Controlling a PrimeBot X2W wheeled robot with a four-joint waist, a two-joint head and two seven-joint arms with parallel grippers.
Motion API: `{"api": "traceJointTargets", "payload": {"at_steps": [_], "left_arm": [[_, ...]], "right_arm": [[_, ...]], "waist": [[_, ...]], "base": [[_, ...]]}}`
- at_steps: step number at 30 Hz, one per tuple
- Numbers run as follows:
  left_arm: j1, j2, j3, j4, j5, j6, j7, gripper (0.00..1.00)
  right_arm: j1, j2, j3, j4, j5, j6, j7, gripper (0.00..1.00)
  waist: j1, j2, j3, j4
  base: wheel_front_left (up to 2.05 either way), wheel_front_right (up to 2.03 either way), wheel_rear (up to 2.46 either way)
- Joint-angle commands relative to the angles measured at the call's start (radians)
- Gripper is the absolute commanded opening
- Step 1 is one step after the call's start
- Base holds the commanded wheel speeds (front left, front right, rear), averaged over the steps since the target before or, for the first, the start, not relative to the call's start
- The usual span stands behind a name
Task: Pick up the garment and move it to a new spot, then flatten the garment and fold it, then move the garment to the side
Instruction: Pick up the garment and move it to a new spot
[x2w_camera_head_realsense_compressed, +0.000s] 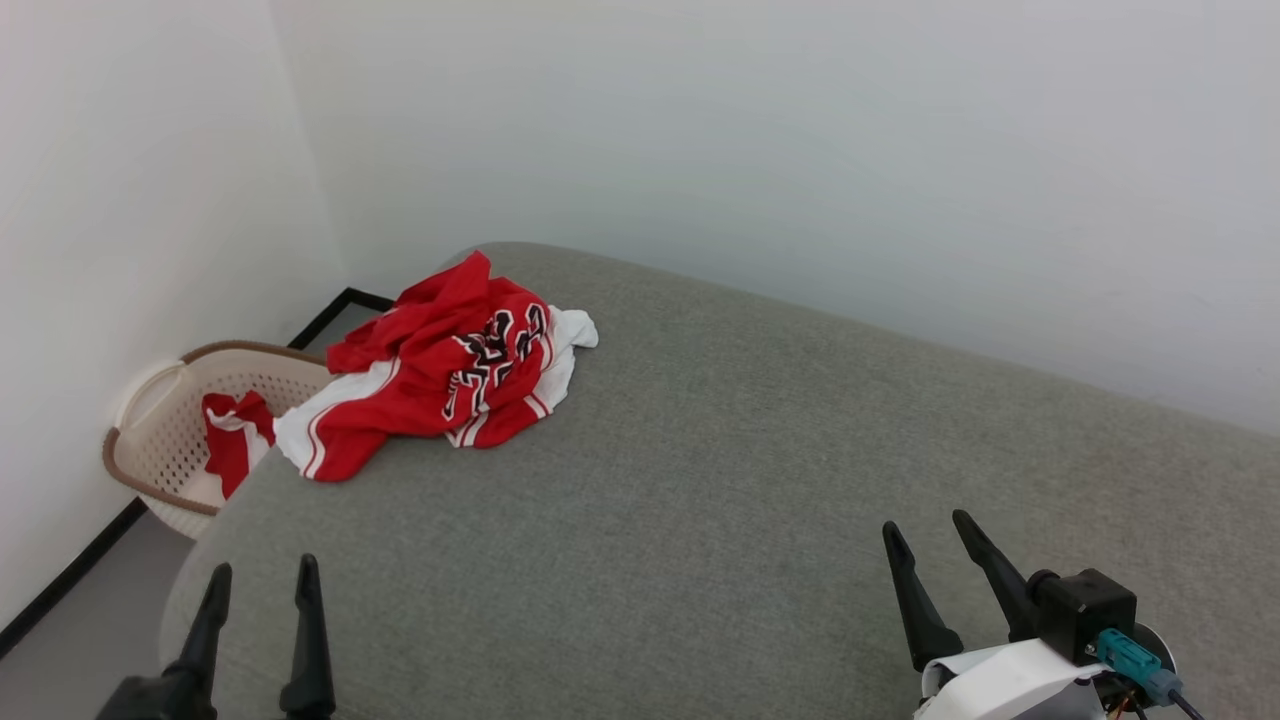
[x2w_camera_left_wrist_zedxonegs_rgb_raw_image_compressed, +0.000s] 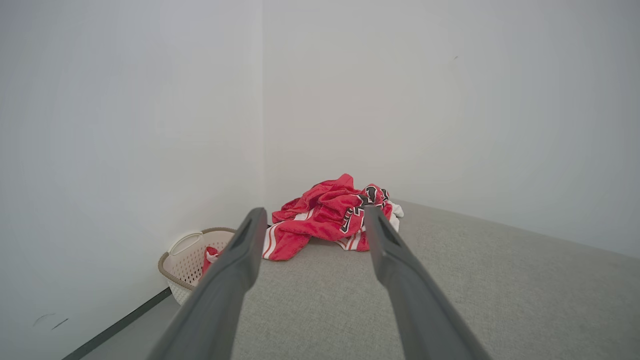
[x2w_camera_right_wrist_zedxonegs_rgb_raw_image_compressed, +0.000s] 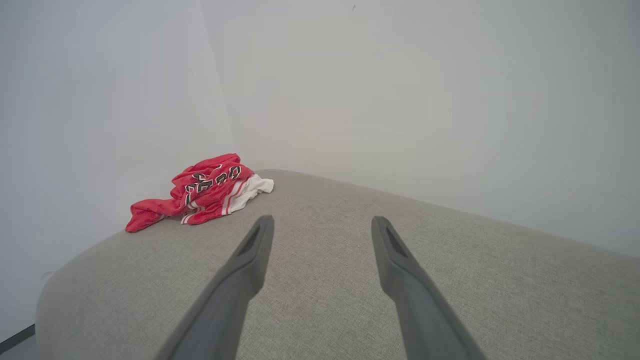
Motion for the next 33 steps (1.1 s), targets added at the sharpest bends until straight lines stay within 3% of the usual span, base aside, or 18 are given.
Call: {"api": "traceJointTargets", "payload": {"at_steps": [1,10,19,27,33], "left_arm": [[-0.006,0.002,0.002,-0.002,-0.013,-0.002,0.008,1.0],[-0.144,0.053,-0.023,-0.017,-0.073,-0.046,0.126,1.0],[-0.378,0.114,-0.027,-0.009,-0.17,-0.073,0.226,1.0],[-0.614,0.192,-0.019,0.123,-0.274,-0.083,0.361,1.0],[-0.756,0.219,-0.016,0.283,-0.328,-0.072,0.456,1.0]], "right_arm": [[-0.009,0.002,0.002,0.005,0.004,0.001,-0.007,1.0],[0.006,-0.006,-0.012,-0.011,-0.015,0.001,0.007,1.0],[-0.033,-0.062,-0.028,-0.097,-0.034,0.001,0.059,1.0],[-0.068,-0.125,-0.051,-0.205,-0.043,0.001,0.112,1.0],[-0.089,-0.151,-0.059,-0.287,-0.047,0.001,0.145,1.0]], "waist": [[0.0,0.0,0.005,0.009],[0.0,0.0,0.048,-0.001],[0.0,0.0,0.198,-0.045],[0.0,0.0,0.361,-0.098],[0.0,0.0,0.459,-0.13]], "base": [[0.0,0.0,0.0],[0.0,0.0,0.0],[0.0,0.0,0.0],[0.0,0.0,0.0],[0.0,0.0,0.0]]}}
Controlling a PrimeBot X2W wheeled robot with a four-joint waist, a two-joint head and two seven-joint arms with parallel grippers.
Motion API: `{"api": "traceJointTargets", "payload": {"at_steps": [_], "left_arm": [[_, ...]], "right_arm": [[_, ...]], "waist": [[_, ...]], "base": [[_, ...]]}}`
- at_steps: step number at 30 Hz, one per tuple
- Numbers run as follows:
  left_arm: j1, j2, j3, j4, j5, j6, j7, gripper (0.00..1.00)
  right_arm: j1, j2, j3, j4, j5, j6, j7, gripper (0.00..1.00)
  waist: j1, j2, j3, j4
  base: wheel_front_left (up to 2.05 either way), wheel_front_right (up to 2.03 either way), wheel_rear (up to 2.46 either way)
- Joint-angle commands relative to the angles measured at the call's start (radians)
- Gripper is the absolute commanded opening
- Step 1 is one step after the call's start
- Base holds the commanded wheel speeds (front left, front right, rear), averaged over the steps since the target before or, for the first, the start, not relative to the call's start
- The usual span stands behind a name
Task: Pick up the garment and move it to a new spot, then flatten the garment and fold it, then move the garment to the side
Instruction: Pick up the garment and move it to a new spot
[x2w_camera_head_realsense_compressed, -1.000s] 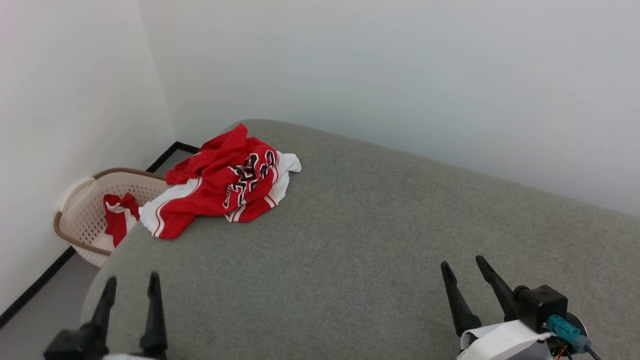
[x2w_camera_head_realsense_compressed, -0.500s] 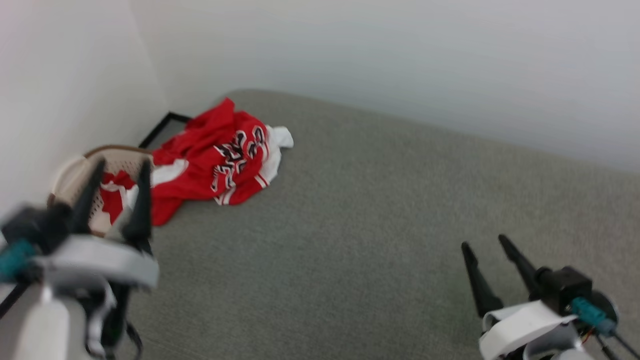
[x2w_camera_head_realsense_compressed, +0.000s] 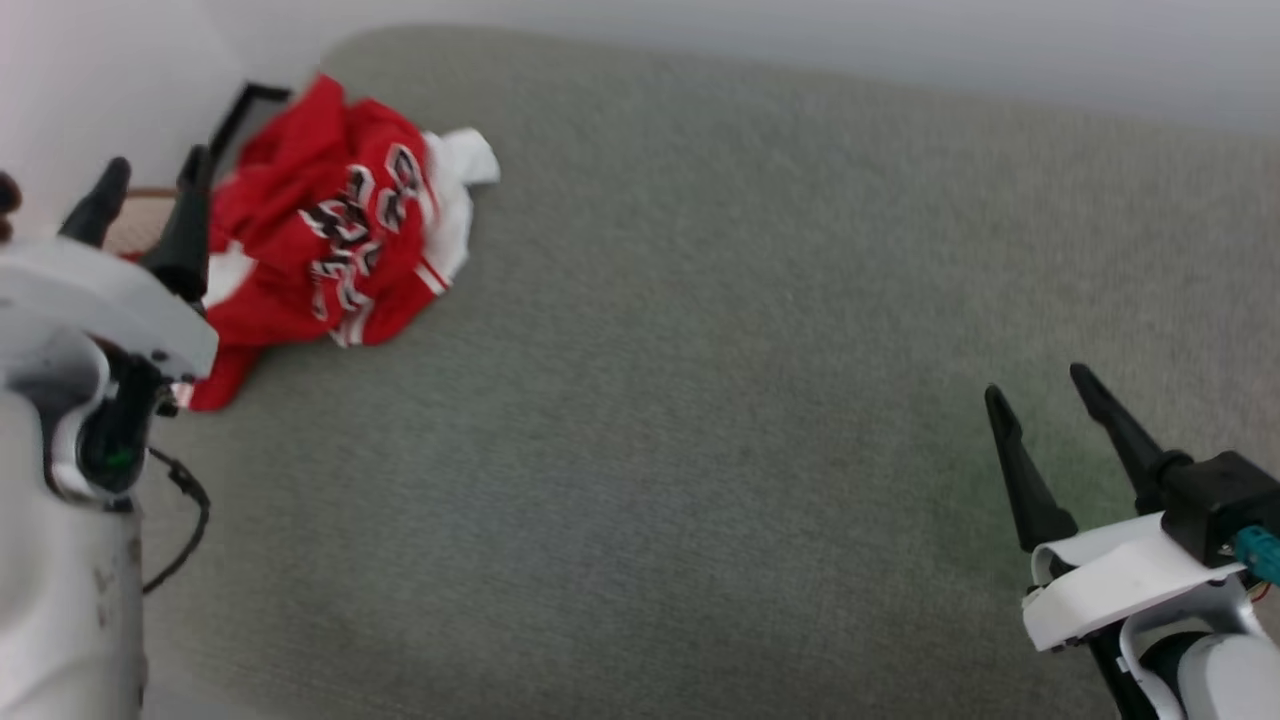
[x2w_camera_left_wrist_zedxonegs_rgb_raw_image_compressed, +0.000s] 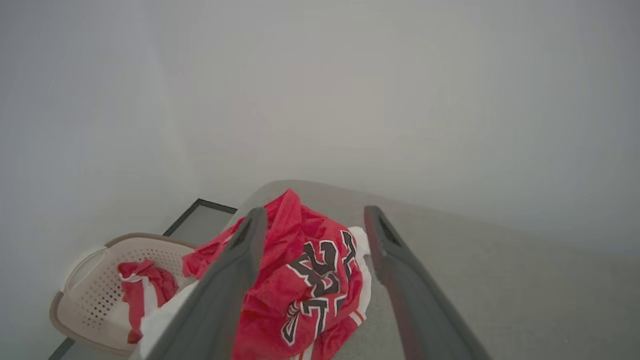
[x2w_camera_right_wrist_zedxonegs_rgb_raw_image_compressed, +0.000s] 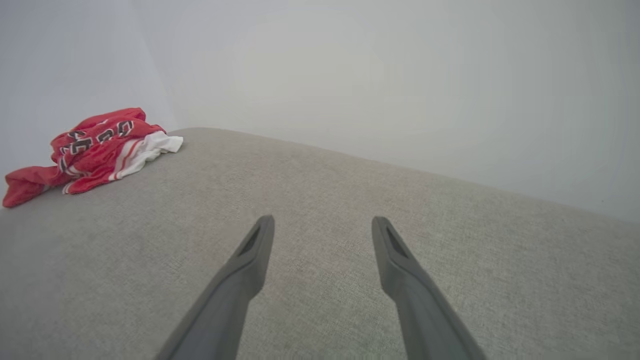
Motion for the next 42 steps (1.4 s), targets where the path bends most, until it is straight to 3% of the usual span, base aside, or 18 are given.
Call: {"api": "traceJointTargets", "payload": {"at_steps": [1,17,28,30,31,32,42], "left_arm": [[-0.033,0.002,-0.004,0.037,-0.008,0.002,0.02,1.0],[-0.302,0.065,-0.076,0.507,0.006,0.028,0.245,1.0],[-0.399,0.026,-0.128,0.746,0.004,0.012,0.309,1.0],[-0.408,0.017,-0.139,0.777,0.003,0.006,0.31,0.79],[-0.414,0.014,-0.145,0.788,0.005,0.004,0.306,0.45],[-0.419,0.013,-0.153,0.799,0.011,0.0,0.3,0.0],[-0.488,0.08,-0.183,0.836,0.023,-0.013,0.181,0.0]], "right_arm": [[-0.02,-0.007,-0.003,-0.019,-0.001,0.0,0.007,1.0],[-0.049,-0.047,-0.021,-0.205,0.009,0.0,0.111,1.0],[-0.038,-0.06,-0.049,-0.29,0.015,0.0,0.173,1.0],[-0.04,-0.057,-0.05,-0.299,0.011,0.0,0.182,1.0],[-0.041,-0.056,-0.051,-0.302,0.01,0.0,0.187,1.0],[-0.043,-0.055,-0.051,-0.304,0.008,0.0,0.19,1.0],[-0.036,-0.037,-0.043,-0.275,0.021,0.0,0.18,1.0]], "waist": [[0.0,-0.0001,0.107,-0.058],[0.0,-0.0001,0.249,-0.123],[0.0,-0.0001,0.299,-0.139],[0.0,-0.0001,0.303,-0.138],[0.0,-0.0001,0.304,-0.137],[0.0,-0.0001,0.305,-0.135],[0.0,-0.0001,0.252,-0.119]], "base": [[0.0,0.0,0.0],[0.0,0.0,0.0],[0.0,0.0,0.0],[0.0,0.0,0.0],[0.0,0.0,0.0],[0.0,0.0,0.0],[0.0,0.0,0.0]]}}
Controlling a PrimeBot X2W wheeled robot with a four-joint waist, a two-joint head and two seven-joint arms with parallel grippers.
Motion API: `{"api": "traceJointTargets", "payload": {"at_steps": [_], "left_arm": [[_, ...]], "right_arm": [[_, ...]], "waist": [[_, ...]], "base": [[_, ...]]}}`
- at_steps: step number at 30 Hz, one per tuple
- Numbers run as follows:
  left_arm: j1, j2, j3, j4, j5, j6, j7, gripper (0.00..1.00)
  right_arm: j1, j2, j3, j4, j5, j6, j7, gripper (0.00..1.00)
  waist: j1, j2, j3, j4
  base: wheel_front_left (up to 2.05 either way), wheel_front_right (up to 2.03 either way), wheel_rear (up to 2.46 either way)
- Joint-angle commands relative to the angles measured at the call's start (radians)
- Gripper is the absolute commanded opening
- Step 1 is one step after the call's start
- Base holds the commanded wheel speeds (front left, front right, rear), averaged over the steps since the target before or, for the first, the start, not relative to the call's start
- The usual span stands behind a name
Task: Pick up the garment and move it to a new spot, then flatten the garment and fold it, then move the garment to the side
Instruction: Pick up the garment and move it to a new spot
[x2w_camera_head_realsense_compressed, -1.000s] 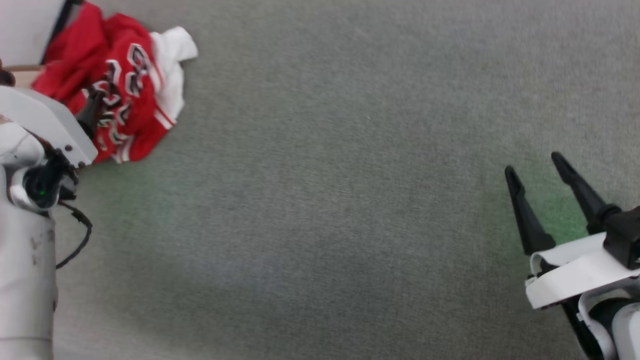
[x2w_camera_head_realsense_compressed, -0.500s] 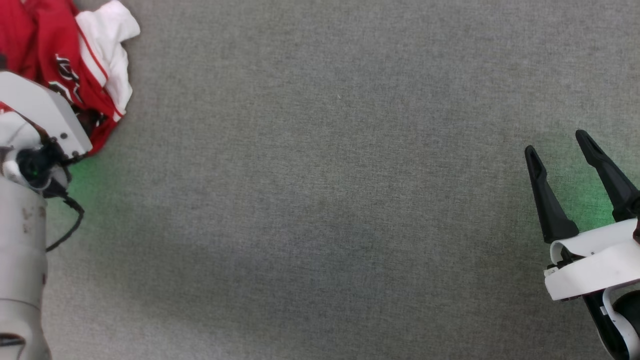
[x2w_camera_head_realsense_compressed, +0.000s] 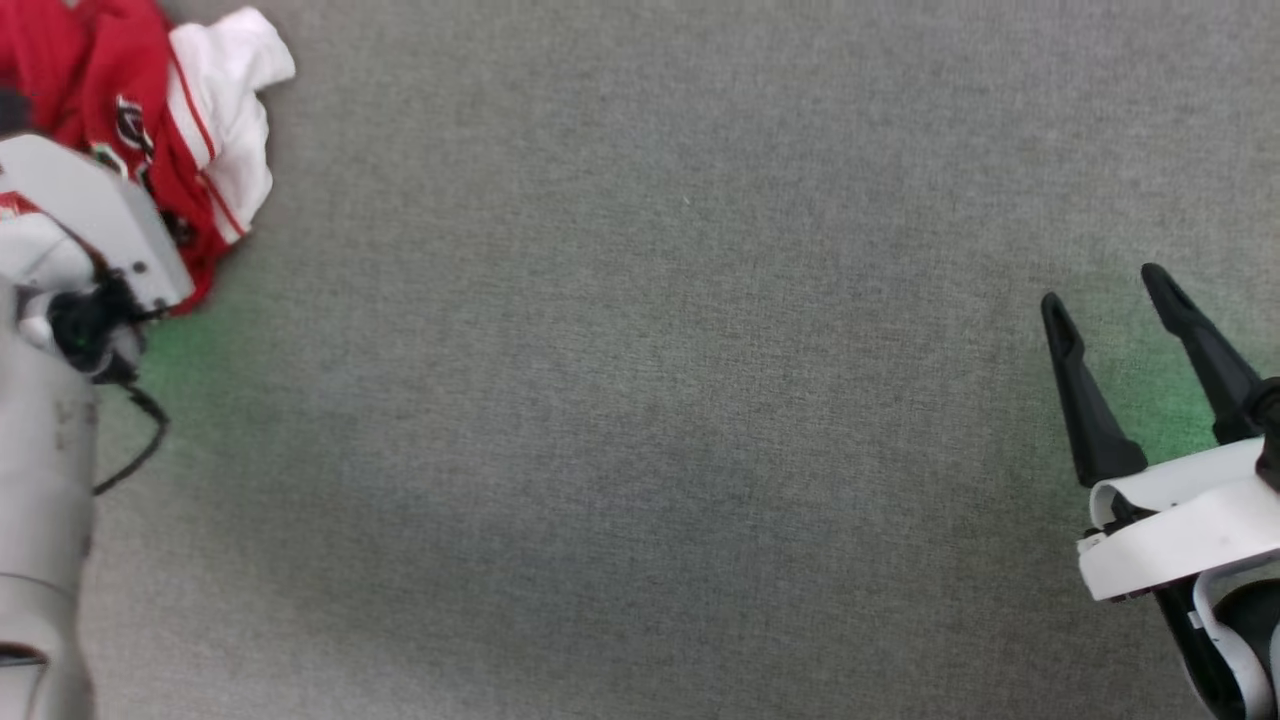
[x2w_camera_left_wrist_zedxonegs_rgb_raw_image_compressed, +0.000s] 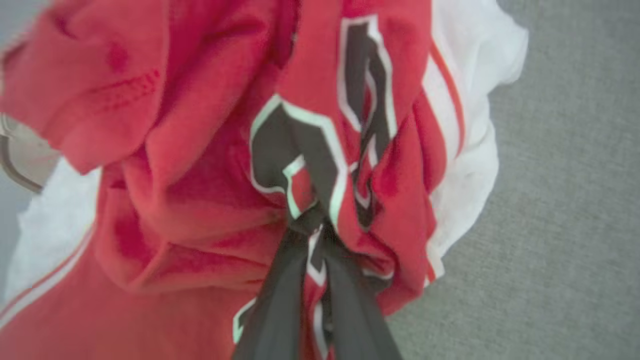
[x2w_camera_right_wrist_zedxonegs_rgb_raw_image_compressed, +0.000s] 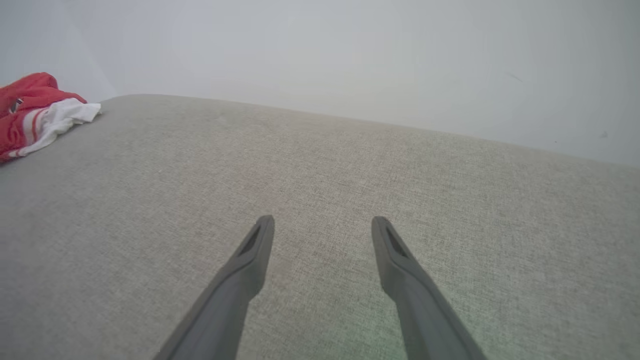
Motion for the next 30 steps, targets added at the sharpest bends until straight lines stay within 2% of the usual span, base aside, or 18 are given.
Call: {"api": "traceJointTargets", "payload": {"at_steps": [1,10,16,23,30], "left_arm": [[-0.014,0.03,-0.012,0.002,0.017,-0.003,-0.028,0.0],[-0.066,0.109,-0.082,-0.081,0.039,-0.005,-0.14,0.0],[-0.096,0.153,-0.132,-0.171,0.048,-0.006,-0.162,0.0],[-0.102,0.186,-0.164,-0.299,0.053,-0.006,-0.123,0.0],[-0.053,0.207,-0.166,-0.492,0.026,0.017,-0.008,0.0]], "right_arm": [[0.009,0.01,0.001,0.012,0.011,0.0,-0.013,1.0],[0.029,0.053,0.015,0.088,0.025,0.0,-0.066,1.0],[0.046,0.09,0.027,0.15,0.032,0.0,-0.108,1.0],[0.07,0.129,0.029,0.211,0.042,0.0,-0.153,1.0],[0.095,0.154,0.019,0.254,0.054,0.0,-0.19,1.0]], "waist": [[0.0,0.0,-0.033,0.007],[0.0,0.0,-0.146,0.021],[0.0,0.0,-0.237,0.022],[0.0,0.0,-0.334,0.011],[0.0,0.0,-0.415,-0.015]], "base": [[0.0,0.0,0.0],[0.0,0.0,0.0],[0.0,0.0,0.0],[0.0,0.0,0.0],[0.0,0.0,0.0]]}}
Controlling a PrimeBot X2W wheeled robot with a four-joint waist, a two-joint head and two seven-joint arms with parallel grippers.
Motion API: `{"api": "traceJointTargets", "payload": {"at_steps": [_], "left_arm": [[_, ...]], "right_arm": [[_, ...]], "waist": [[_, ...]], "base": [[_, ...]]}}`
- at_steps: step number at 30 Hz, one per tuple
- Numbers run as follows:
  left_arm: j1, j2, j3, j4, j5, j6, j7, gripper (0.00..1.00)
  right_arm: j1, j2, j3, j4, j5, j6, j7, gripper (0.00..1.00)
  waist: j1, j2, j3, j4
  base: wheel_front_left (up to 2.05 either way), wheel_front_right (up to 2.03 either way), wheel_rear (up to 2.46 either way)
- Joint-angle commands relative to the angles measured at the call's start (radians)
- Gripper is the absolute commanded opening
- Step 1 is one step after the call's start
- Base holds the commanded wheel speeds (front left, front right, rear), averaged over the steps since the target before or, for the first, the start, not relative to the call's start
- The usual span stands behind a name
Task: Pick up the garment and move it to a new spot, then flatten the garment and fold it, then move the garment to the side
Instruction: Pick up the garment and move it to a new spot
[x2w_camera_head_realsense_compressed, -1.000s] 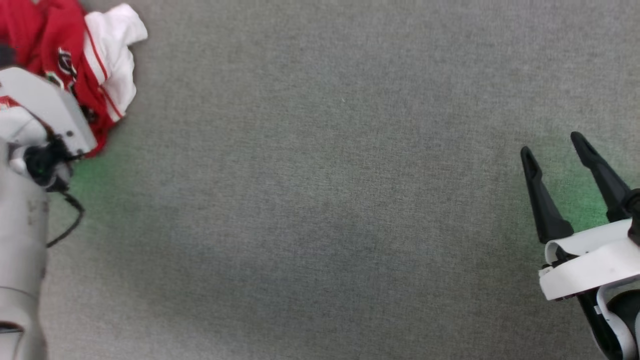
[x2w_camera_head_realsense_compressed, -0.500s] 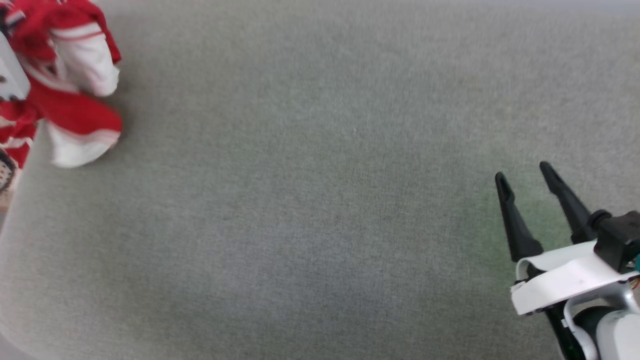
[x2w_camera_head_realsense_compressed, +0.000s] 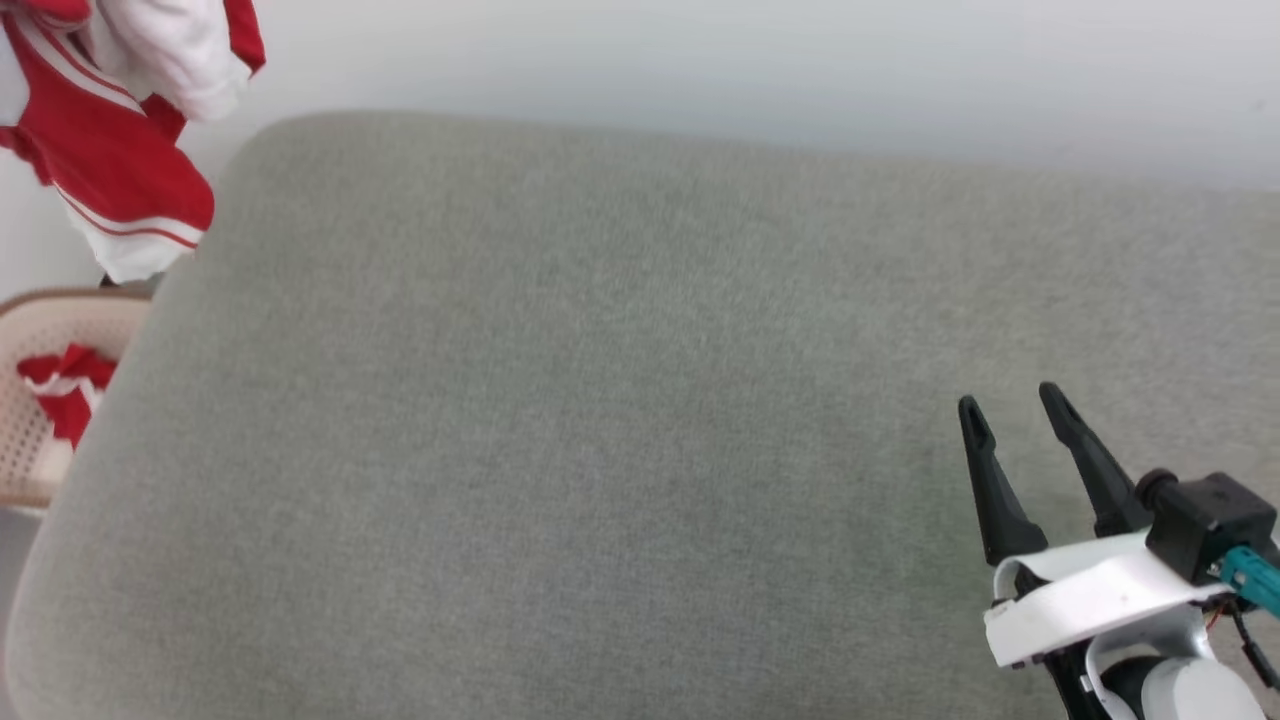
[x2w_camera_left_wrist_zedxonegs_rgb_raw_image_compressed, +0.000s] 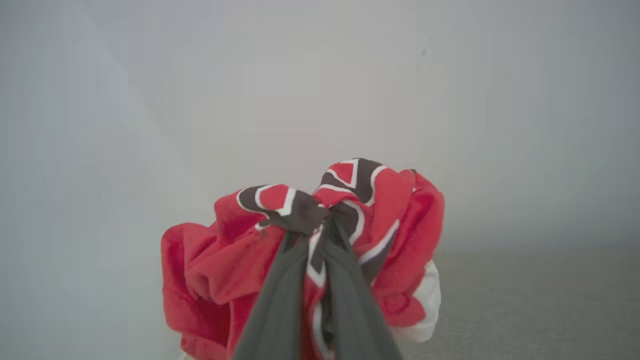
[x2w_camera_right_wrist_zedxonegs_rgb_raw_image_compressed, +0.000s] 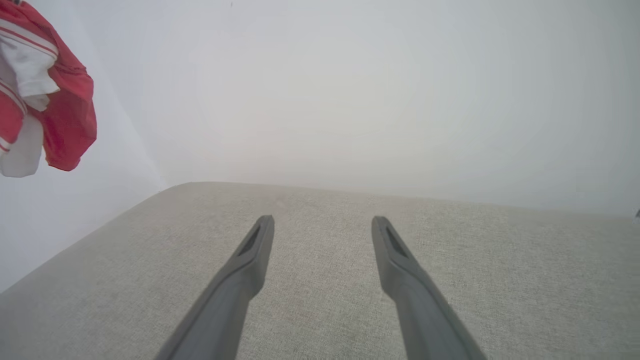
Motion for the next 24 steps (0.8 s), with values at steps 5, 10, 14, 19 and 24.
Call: {"api": "traceJointTargets", "payload": {"at_steps": [5,10,14,19,24], "left_arm": [[0.077,0.02,0.011,-0.183,-0.036,0.048,0.11,0.0],[0.171,0.034,0.029,-0.378,-0.073,0.106,0.206,0.0],[0.247,0.038,0.038,-0.511,-0.099,0.15,0.268,0.0],[0.326,0.015,0.033,-0.638,-0.123,0.204,0.321,0.0],[0.37,-0.026,0.005,-0.723,-0.145,0.23,0.355,0.0]], "right_arm": [[0.032,0.011,-0.024,0.026,0.008,0.0,-0.022,1.0],[0.041,0.012,-0.072,0.041,0.001,0.0,-0.037,1.0],[0.048,0.006,-0.108,0.049,-0.009,0.0,-0.041,1.0],[0.053,0.003,-0.167,0.059,-0.011,0.0,-0.052,1.0],[0.052,0.001,-0.235,0.058,-0.021,0.0,-0.061,1.0]], "waist": [[0.0,0.0,-0.09,-0.05],[0.0,0.0,-0.112,-0.097],[0.0,0.0,-0.119,-0.143],[0.0,0.0,-0.12,-0.206],[0.0,0.0,-0.111,-0.266]], "base": [[0.0,0.0,0.0],[0.0,0.0,0.0],[0.0,0.0,0.0],[0.0,0.0,0.0],[0.0,0.0,0.0]]}}
